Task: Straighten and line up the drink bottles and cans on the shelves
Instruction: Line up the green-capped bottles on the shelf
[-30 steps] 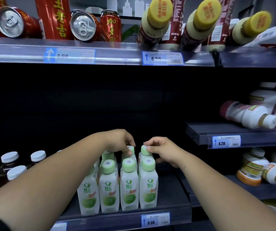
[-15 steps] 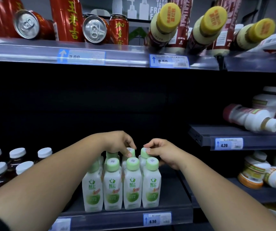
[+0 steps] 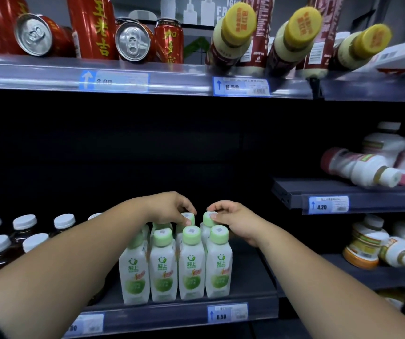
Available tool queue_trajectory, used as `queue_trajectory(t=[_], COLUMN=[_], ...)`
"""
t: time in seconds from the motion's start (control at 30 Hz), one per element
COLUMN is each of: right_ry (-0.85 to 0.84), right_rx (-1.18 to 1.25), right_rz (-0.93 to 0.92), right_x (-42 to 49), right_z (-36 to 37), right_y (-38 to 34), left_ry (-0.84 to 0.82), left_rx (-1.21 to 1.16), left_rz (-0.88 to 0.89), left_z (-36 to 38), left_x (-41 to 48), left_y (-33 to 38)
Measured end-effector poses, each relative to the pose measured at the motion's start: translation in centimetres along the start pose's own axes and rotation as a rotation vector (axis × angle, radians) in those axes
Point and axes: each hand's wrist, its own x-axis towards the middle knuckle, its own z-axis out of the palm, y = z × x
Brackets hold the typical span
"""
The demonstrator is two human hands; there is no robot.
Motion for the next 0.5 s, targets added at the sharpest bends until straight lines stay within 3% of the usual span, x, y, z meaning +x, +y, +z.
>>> queue_trajectory(t=[0.5], right_ry=[0.048], right_rx=[-0.186], right_rz=[-0.121], right_x=[-1.9], right_z=[-0.8], right_y=[-0.2], left_ry=[0.265], left_rx=[0.093], left_rz=[-0.035], left_z=[1.5], left_x=[-3.4], left_y=[2.3])
